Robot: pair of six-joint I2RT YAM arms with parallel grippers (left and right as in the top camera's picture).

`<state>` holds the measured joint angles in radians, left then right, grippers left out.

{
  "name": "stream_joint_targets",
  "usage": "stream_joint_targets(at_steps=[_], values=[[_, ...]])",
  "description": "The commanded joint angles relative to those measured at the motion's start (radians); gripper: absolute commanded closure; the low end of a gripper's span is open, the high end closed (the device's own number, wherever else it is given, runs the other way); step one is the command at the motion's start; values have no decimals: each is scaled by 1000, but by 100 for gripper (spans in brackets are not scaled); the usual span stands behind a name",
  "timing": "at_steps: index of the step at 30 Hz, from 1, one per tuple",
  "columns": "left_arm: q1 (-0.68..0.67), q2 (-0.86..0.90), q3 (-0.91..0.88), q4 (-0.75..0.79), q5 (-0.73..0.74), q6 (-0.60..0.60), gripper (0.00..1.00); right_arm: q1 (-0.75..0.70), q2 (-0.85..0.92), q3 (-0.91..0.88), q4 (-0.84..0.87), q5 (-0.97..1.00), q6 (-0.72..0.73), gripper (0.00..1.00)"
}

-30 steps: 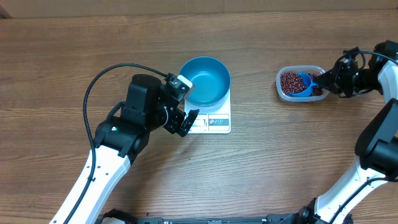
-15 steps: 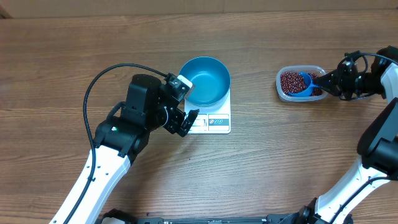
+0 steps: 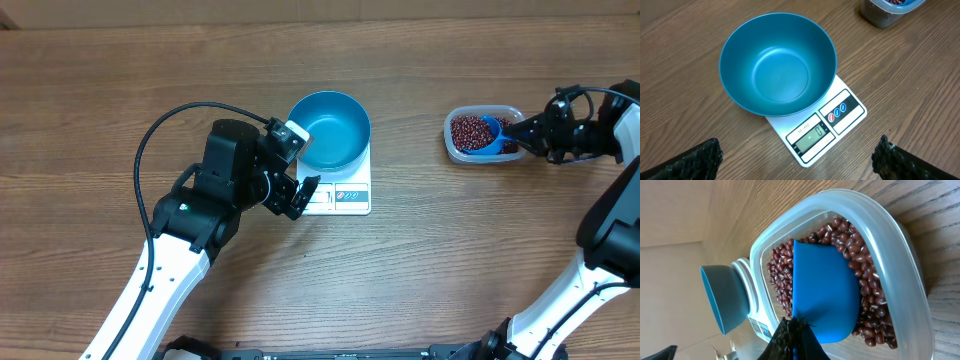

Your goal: Scoop item into bowl and weigh 150g on scale

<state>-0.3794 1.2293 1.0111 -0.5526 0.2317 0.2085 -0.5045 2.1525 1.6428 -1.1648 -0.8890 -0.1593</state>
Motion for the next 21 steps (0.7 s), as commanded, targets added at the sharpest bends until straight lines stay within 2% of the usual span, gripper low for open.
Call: stream_joint_targets(at_steps=[1,21], values=[[-3,3,24,7,5,-14,0,-21,10,-10,-19,-54,-38,96],[-3,3,24,7,5,-14,0,-43,10,-10,-49,-135,-78,96]])
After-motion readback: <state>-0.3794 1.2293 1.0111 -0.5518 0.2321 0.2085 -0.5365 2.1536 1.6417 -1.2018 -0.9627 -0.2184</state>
